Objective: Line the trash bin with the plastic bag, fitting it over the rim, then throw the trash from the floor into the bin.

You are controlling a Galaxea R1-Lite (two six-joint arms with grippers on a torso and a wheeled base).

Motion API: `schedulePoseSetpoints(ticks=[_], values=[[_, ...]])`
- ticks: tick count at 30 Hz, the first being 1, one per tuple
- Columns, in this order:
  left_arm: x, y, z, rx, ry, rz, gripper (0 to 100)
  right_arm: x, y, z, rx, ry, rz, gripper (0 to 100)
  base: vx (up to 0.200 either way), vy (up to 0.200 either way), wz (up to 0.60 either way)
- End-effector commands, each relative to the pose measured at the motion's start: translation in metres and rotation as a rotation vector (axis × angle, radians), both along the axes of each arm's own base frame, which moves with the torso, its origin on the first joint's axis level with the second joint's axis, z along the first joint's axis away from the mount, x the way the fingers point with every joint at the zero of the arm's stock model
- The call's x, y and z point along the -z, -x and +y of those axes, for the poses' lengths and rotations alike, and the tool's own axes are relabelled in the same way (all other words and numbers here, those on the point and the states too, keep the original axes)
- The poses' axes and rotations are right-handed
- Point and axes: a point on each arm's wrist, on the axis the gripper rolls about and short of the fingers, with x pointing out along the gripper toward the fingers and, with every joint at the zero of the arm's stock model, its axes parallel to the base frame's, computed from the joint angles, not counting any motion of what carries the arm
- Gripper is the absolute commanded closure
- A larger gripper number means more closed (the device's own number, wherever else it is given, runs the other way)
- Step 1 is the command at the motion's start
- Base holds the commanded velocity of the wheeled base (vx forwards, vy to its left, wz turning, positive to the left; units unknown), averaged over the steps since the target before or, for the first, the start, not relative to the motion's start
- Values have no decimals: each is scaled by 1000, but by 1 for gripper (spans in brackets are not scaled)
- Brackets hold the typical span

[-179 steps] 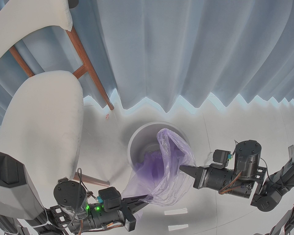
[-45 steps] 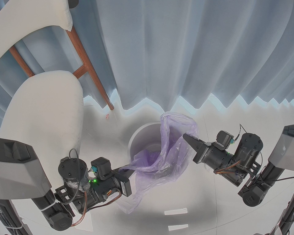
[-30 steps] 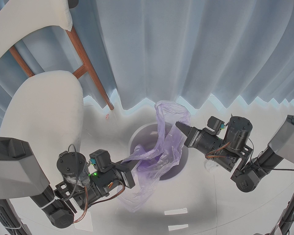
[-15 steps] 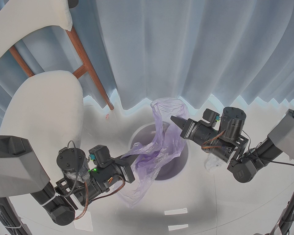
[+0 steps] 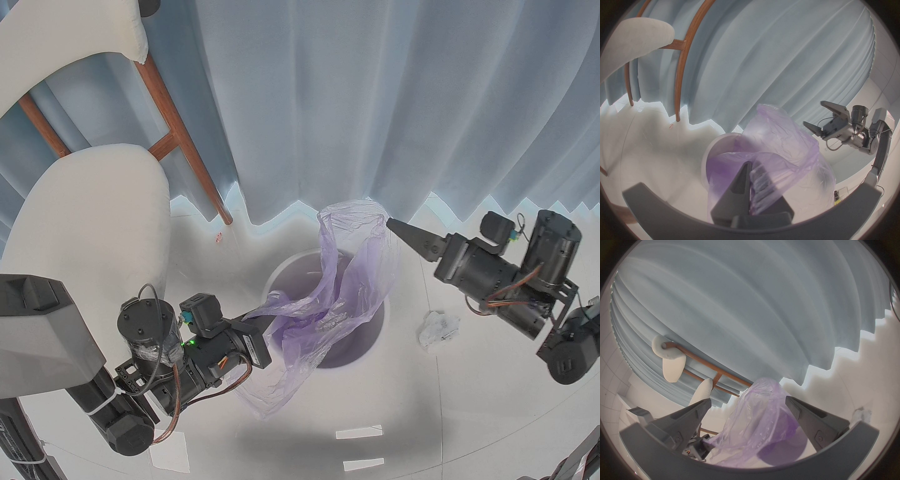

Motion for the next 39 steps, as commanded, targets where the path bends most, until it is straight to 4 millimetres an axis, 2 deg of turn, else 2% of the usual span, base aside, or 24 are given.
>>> schedulePoseSetpoints(ticks=[1, 7, 14, 18, 24, 32, 39], values=[[1, -2, 2, -9, -2, 1, 100, -31, 49, -55, 48, -3, -14, 0, 0, 0, 0], [-1, -1, 1, -10, 1, -6, 100, -31, 65, -77, 107, 44, 100, 0, 0, 0, 0], [-1, 0, 1, -12, -5, -7, 100, 1, 63, -78, 117, 118, 226, 0, 0, 0, 0], [-2, -1, 2, -16, -4, -12, 100, 30, 55, -75, 104, 212, 310, 0, 0, 0, 0], [-4, -1, 3, -16, -1, -19, 100, 60, 38, -68, 92, 260, 388, 0, 0, 0, 0], [-4, -3, 6, -25, 0, -20, 100, 94, 18, -51, 48, 292, 365, 0, 0, 0, 0], [-5, -8, 12, -44, 2, -23, 100, 109, 12, -33, -5, 300, 360, 0, 0, 0, 0]])
